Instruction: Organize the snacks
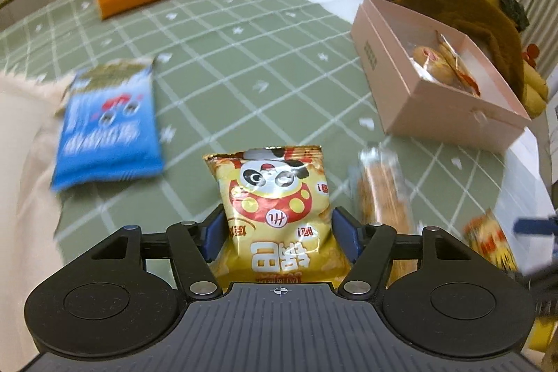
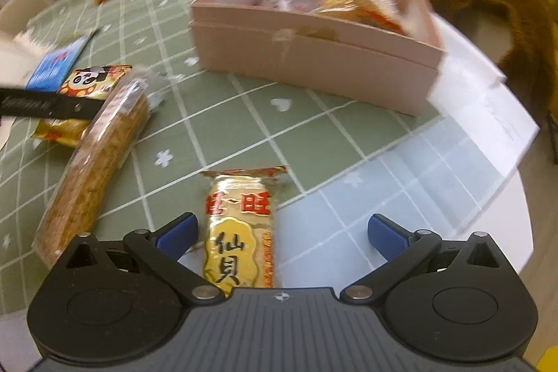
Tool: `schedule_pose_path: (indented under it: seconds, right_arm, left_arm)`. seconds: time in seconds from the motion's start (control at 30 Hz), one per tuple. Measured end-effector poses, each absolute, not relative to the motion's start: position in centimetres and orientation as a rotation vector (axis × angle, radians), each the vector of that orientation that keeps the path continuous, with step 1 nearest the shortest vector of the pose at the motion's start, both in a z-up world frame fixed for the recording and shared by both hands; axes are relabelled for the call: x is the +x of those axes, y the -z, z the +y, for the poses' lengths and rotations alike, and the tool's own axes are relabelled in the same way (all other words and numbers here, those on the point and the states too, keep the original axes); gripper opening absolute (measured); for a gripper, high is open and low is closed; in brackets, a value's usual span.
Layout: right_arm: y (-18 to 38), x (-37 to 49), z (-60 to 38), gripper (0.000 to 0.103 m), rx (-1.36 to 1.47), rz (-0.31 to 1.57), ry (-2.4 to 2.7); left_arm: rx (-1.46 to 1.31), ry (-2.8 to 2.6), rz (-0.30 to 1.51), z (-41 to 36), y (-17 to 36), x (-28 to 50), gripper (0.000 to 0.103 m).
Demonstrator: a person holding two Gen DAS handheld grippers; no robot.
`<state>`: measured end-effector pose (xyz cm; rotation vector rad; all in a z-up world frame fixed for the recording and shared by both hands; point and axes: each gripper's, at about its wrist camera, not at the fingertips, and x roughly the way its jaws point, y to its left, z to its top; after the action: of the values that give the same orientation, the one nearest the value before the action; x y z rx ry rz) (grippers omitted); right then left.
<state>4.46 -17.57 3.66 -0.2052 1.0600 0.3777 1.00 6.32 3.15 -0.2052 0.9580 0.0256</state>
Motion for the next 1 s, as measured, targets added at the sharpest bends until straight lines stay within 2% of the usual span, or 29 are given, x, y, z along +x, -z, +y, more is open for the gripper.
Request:
schedule_pose_path:
  seconds: [0.23, 0.53, 1.0]
  right_arm:
    - [-6.8, 3.4, -13.8, 0.101, -0.157, 0.998, -0.546]
    - [-4.8, 6.8, -9.0, 0.101, -0.112, 1.094, -0.544]
    - [-3.9, 6.9, -15.8, 0.103, 0.087, 1.121, -0.478]
  left_arm:
    - [-0.271, -0.060, 0.962, 7.2, -3.3, -1.5, 0.070]
    - [-0.209, -0.082, 0.936, 6.1, -3.1, -3.3, 0.070]
    - [-0.213, -0.064, 0.959, 5.1, -3.3, -2.9, 0.070]
